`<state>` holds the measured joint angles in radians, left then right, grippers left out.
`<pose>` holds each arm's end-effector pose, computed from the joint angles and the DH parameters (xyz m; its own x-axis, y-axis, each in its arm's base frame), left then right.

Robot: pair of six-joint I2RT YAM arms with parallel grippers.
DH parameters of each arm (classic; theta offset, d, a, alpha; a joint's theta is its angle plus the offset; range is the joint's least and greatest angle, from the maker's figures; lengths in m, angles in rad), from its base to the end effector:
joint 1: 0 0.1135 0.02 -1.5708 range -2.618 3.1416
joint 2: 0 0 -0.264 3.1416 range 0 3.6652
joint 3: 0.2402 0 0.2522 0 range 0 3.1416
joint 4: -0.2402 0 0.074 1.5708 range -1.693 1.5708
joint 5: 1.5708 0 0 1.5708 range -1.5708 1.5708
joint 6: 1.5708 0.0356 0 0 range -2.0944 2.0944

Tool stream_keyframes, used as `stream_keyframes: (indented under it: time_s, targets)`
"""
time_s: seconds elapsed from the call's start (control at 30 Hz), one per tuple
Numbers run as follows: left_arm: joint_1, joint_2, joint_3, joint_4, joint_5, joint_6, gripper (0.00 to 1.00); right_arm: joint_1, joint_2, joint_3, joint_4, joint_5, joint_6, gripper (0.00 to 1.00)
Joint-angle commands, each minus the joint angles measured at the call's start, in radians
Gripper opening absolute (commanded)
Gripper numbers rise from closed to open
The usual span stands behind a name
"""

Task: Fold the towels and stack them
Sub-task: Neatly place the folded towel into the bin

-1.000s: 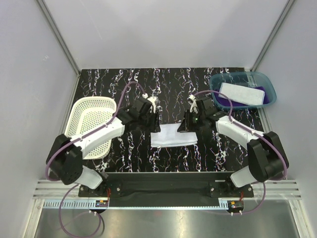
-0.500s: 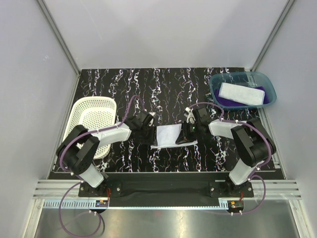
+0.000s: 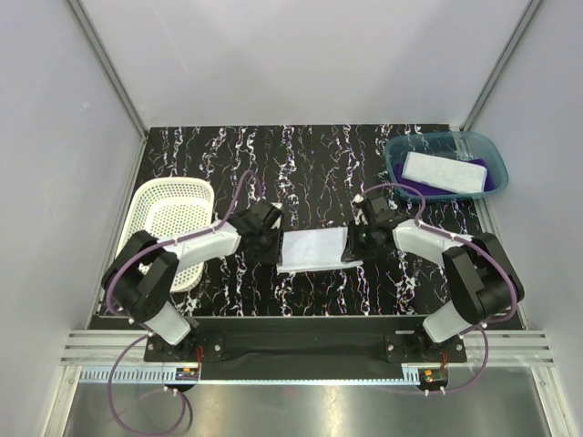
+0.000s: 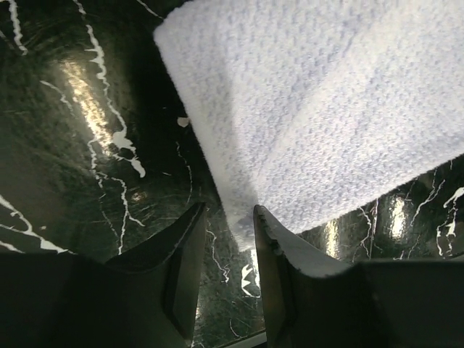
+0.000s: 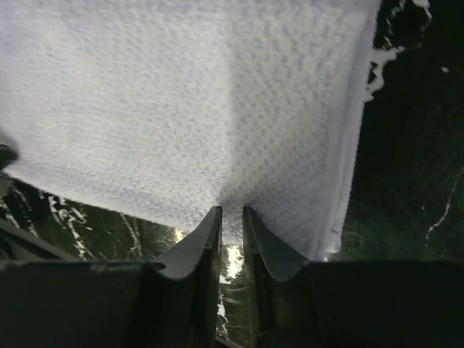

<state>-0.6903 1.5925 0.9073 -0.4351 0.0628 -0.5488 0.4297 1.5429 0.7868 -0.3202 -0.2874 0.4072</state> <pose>0.2307 -0.1934 0.1703 -0.9347 0.0967 -0.3420 0.1981 0.9407 -0.2753 0.2534 0.1272 0.1578 -0.9414 -0.0136 -0.3370 -0.1622 0.8943 0.4171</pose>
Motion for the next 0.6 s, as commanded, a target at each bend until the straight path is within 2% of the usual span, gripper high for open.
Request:
stream_keyframes:
  time_s: [0.0,0.07,0.17,0.27,0.4,0.57]
  targets:
    - [0.006,-0.089,-0.008,0.025,-0.061,-0.016,0.38,-0.003,0.016,-0.011,-0.011,0.068,-0.002,0.25]
    - [0.011,-0.118,0.043,-0.005,-0.084,0.003,0.39,-0.003,-0.009,0.009,-0.040,0.126,0.015,0.27]
    - [0.020,-0.118,0.137,-0.018,-0.074,0.044,0.41,-0.003,-0.069,0.057,-0.100,0.131,0.024,0.29]
    - [0.028,-0.080,0.153,0.063,-0.003,0.047,0.41,-0.003,-0.133,0.057,-0.106,0.122,0.039,0.30]
    - [0.031,0.006,0.131,0.176,0.072,0.029,0.41,-0.003,-0.127,0.017,-0.118,0.157,0.076,0.27]
    - [0.057,0.129,0.162,0.150,0.013,0.036,0.40,-0.003,-0.101,-0.034,-0.077,0.215,0.162,0.24]
